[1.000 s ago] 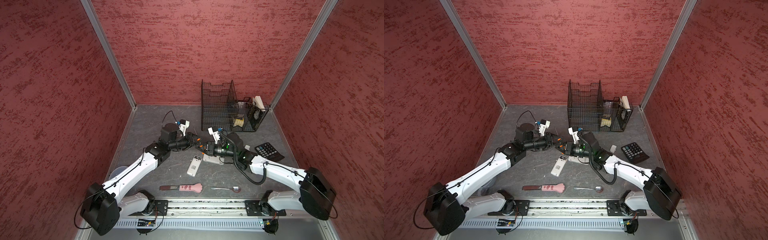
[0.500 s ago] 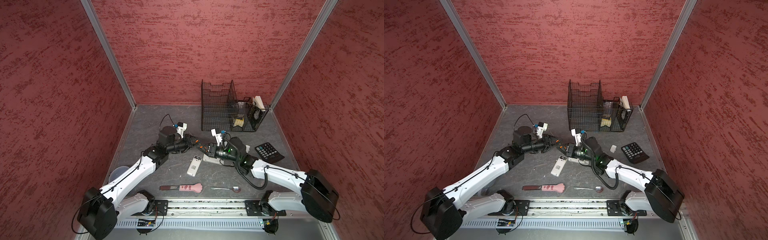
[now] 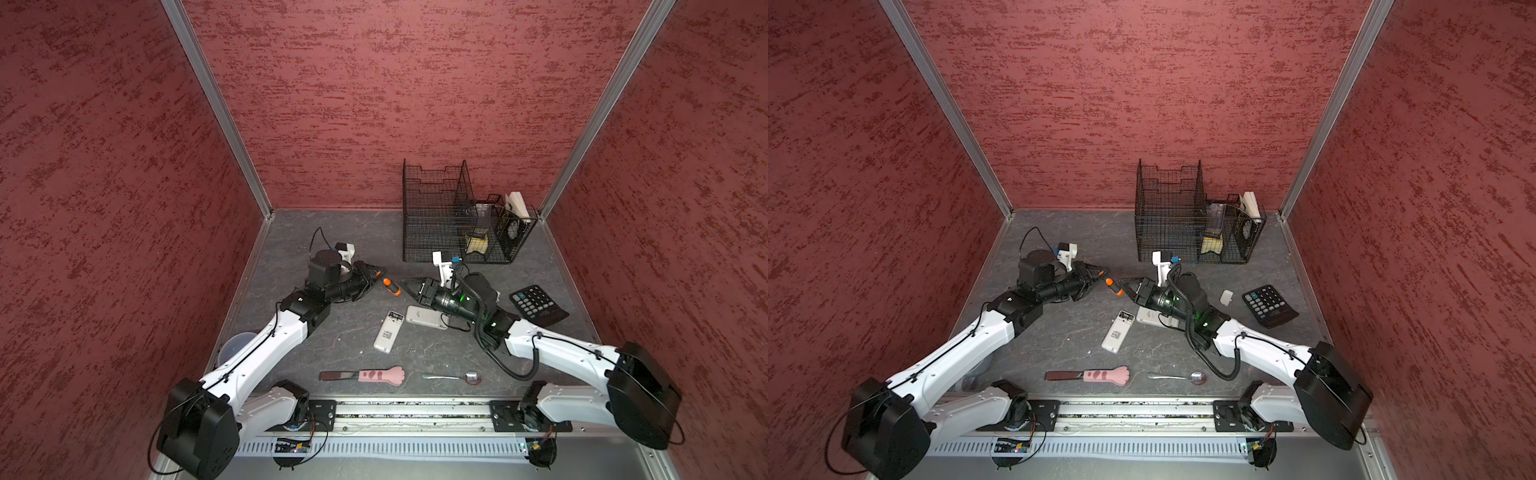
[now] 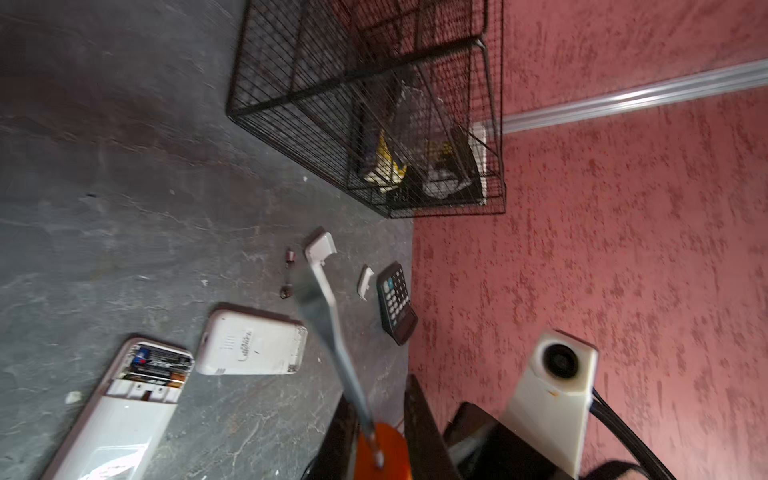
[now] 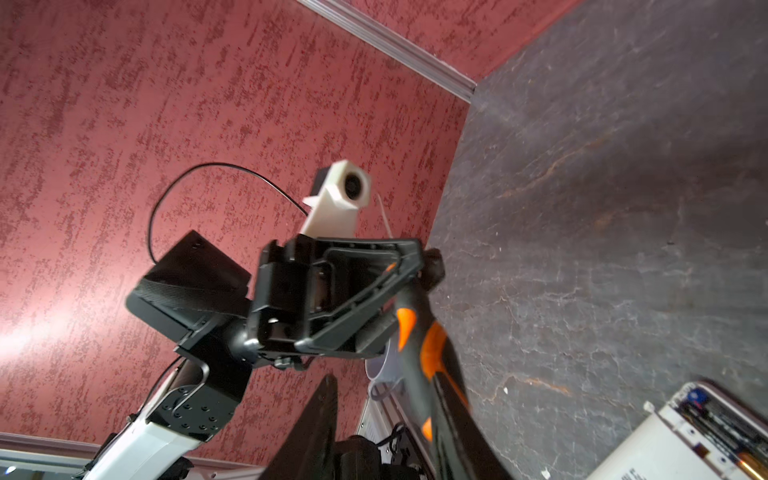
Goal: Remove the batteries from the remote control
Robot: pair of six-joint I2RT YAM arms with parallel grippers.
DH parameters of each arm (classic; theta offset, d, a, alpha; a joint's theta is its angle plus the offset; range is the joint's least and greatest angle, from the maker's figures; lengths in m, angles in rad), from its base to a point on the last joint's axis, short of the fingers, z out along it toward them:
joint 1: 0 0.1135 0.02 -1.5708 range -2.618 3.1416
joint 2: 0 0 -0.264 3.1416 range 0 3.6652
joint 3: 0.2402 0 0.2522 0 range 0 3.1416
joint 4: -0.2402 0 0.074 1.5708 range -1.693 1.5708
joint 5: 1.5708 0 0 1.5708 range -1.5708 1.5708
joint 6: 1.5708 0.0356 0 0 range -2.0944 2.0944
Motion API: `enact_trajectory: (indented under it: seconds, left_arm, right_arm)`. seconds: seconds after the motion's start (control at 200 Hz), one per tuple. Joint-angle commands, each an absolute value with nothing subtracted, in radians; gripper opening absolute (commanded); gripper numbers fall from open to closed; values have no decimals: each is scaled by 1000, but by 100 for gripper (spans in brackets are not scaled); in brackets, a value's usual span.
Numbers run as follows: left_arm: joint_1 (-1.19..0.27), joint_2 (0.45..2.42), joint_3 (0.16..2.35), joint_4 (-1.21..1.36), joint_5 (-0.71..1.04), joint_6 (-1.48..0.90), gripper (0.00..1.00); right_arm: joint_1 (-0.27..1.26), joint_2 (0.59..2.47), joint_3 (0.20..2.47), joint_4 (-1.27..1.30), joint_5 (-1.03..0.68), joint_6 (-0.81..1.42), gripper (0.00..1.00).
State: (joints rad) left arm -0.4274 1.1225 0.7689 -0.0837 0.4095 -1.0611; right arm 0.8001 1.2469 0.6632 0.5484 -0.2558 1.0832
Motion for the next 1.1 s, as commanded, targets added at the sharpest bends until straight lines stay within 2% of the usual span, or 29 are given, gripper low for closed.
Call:
enact_trajectory:
  seconds: [0.0,0.24,0.536,1.092]
  left_arm:
    - [-425,1134,779,-121,347,-1054,0]
    - [-419,1126,785,-81,341,-1088,0]
    - [-394,1121,781,-34,399,-1153,0]
    - [-393,1121,779,-13,413,-1173,0]
  right_arm:
    - [815,1226,712,532,-169,1067,41]
    - [860,1245,745,458,-46,1066,46]
    - [865,1311,735,522,-93,1080,50]
    - [869,1448,847,559,-147,1082,49]
